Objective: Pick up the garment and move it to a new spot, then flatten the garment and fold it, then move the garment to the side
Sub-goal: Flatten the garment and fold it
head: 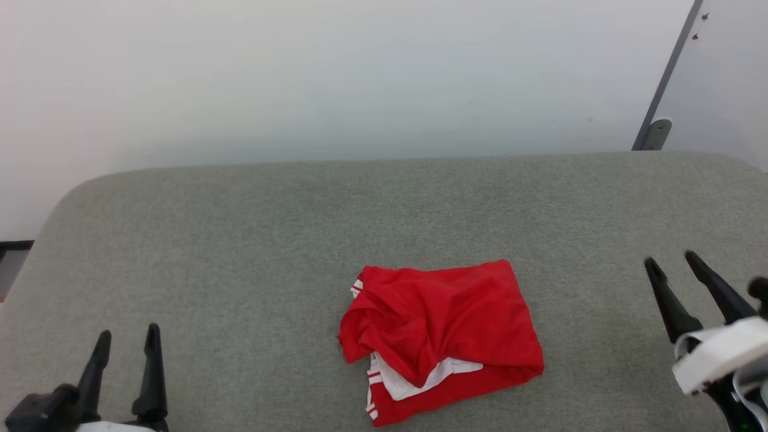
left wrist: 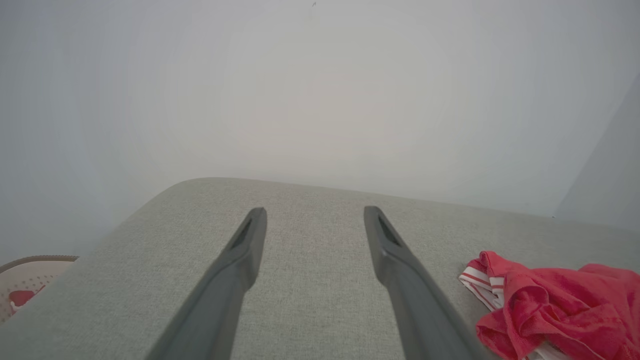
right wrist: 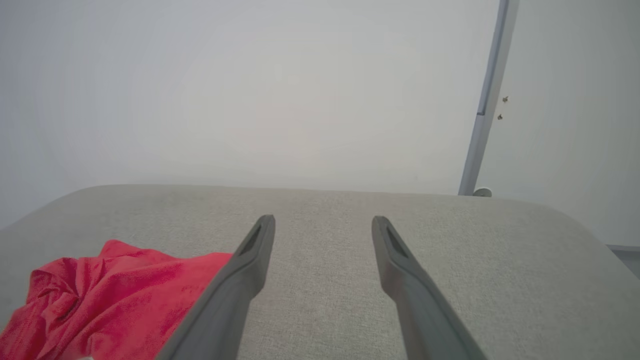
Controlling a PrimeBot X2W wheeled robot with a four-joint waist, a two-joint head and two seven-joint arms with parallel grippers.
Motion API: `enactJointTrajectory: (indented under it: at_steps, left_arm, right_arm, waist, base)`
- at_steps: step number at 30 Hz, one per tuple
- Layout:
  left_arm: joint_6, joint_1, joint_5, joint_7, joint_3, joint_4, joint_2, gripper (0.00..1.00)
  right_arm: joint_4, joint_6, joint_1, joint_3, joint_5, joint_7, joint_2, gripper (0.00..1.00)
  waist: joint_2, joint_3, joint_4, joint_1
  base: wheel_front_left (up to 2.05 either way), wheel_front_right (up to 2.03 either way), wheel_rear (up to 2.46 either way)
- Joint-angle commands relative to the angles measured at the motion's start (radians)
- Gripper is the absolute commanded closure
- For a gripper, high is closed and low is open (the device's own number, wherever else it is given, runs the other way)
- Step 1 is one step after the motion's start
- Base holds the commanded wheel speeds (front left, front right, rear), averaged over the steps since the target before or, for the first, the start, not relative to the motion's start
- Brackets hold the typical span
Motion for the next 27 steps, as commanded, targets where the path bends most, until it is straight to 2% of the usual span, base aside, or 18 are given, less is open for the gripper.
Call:
enactJointTrajectory:
  at_steps: [1,5,12,27]
  left_arm:
    - [-0.008,0.011,0.008,-0.003,0.005,0.001,0.004,0.0]
    - [-0.019,0.02,0.019,-0.004,0.025,0.005,-0.002,0.0]
    - [-0.069,0.033,0.015,-0.004,0.038,0.019,-0.005,0.0]
    - [-0.103,0.042,0.012,-0.004,0.067,0.038,-0.014,0.0]
  right_arm:
    - [-0.008,-0.002,0.027,-0.026,-0.012,-0.004,0.006,0.0]
    - [-0.041,-0.002,0.101,-0.106,-0.033,-0.006,0.031,0.0]
    - [-0.114,-0.002,0.199,-0.207,-0.096,-0.006,0.069,0.0]
    - [-0.158,-0.002,0.276,-0.262,-0.133,-0.006,0.105,0.0]
  waist:
    - [0.0,-0.002,-0.005,0.0]
    - [0.0,-0.005,-0.011,0.0]
    - [0.0,-0.01,-0.019,0.0]
    - [0.0,-0.016,-0.003,0.0]
  base:
    - [0.0,0.0,0.0]
    - [0.0,0.0,0.0]
    - [0.0,0.0,0.0]
    - [0.0,0.0,0.0]
